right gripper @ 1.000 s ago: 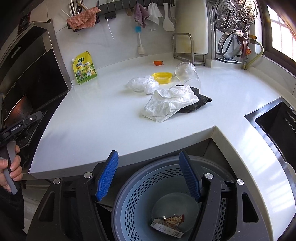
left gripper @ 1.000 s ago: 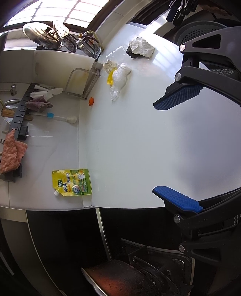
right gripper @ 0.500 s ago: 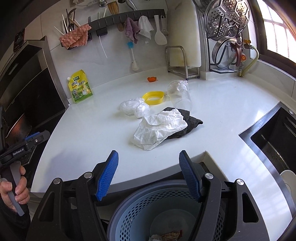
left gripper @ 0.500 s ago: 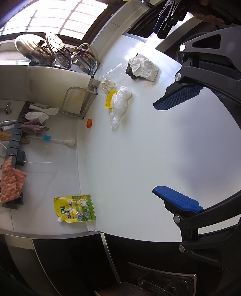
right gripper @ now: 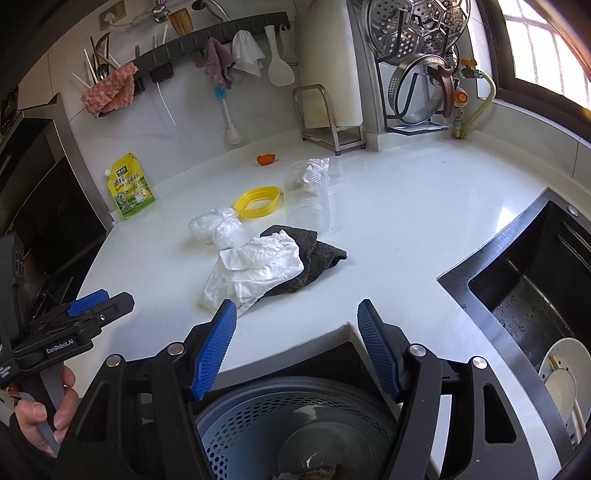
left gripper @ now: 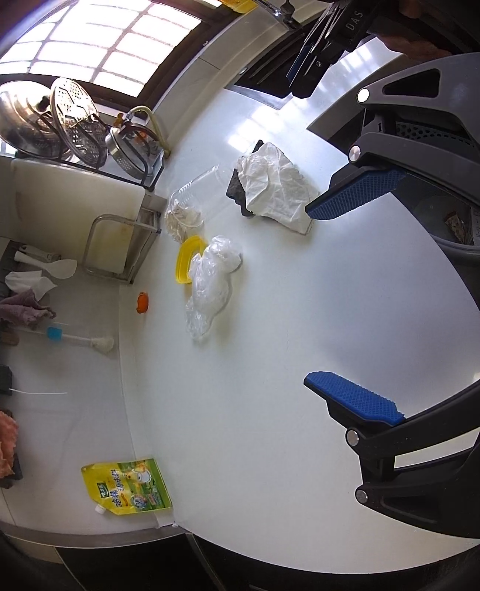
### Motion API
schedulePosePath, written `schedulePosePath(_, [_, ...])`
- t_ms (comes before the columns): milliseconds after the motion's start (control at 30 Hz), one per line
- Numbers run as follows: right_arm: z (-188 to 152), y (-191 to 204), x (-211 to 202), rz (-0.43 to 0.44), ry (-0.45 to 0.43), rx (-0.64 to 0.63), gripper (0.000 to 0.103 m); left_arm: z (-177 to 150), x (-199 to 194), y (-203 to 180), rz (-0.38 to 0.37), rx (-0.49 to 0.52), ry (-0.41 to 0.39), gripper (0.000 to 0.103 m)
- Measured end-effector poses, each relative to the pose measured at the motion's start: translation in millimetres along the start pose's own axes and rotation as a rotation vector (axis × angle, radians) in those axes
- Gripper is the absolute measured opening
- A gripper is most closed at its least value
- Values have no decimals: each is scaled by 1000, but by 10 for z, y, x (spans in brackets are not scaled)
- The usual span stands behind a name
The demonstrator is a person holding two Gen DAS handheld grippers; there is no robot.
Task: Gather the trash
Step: 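Move both tools back over the counter toward the tissue and cloth, then grasp the white tissue with the left tool while the right tool grasps the grey cloth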
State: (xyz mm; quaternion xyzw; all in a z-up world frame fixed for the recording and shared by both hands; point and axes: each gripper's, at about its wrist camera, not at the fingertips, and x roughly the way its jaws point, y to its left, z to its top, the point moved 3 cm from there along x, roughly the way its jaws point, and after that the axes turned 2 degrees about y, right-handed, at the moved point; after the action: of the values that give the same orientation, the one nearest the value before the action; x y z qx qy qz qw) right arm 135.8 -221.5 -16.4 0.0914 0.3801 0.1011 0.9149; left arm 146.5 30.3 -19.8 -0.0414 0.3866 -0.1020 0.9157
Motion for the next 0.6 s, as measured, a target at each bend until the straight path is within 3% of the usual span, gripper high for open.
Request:
schedulePosePath(300, [94, -168, -43, 25, -10, 33, 67, 35, 352, -395, -9, 25, 54, 85])
schedulePosePath(600, [128, -402, -63, 40, -15, 76, 67, 92, 568, -770, -6, 91, 44, 94])
